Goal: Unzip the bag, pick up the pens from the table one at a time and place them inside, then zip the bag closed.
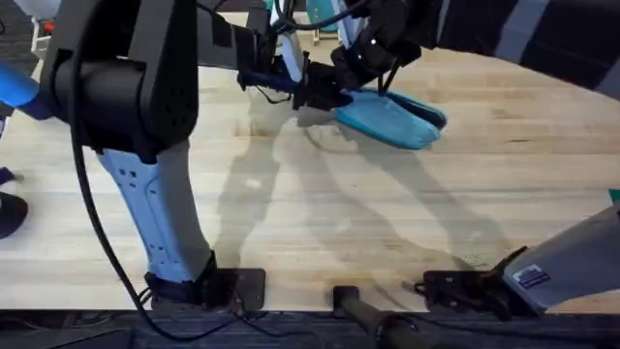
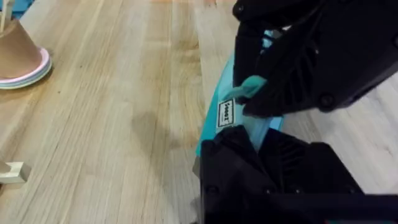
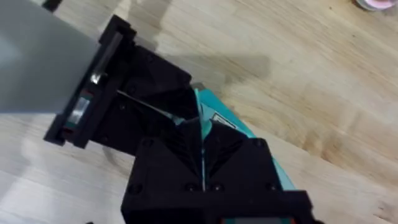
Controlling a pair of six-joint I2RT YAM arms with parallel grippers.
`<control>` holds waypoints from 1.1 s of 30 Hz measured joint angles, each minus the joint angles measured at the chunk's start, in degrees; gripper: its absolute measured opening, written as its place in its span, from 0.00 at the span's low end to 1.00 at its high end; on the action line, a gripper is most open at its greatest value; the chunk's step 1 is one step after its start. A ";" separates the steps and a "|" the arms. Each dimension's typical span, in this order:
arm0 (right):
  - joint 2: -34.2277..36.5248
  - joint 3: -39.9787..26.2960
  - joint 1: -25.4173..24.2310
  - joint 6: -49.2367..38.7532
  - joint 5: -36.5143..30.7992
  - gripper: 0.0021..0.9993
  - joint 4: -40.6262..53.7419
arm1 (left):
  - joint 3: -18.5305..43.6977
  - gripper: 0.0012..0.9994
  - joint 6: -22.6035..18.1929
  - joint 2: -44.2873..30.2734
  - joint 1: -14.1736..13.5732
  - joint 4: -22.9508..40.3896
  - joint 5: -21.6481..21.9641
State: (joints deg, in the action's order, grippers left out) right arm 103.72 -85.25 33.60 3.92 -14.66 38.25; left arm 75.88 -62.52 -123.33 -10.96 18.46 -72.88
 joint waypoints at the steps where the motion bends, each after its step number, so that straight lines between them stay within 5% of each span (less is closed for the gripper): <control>1: 0.00 0.00 0.03 -0.54 -0.17 0.03 0.36 | 0.00 0.04 0.00 0.00 0.00 0.00 0.00; 33: -3.89 -0.15 0.09 -5.92 -3.36 0.03 8.03 | 0.00 0.04 0.00 0.00 0.00 0.00 -2.35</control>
State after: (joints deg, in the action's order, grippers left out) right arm 99.83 -85.41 33.69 -2.00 -18.02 46.29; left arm 75.88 -62.52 -123.33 -10.96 18.46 -75.23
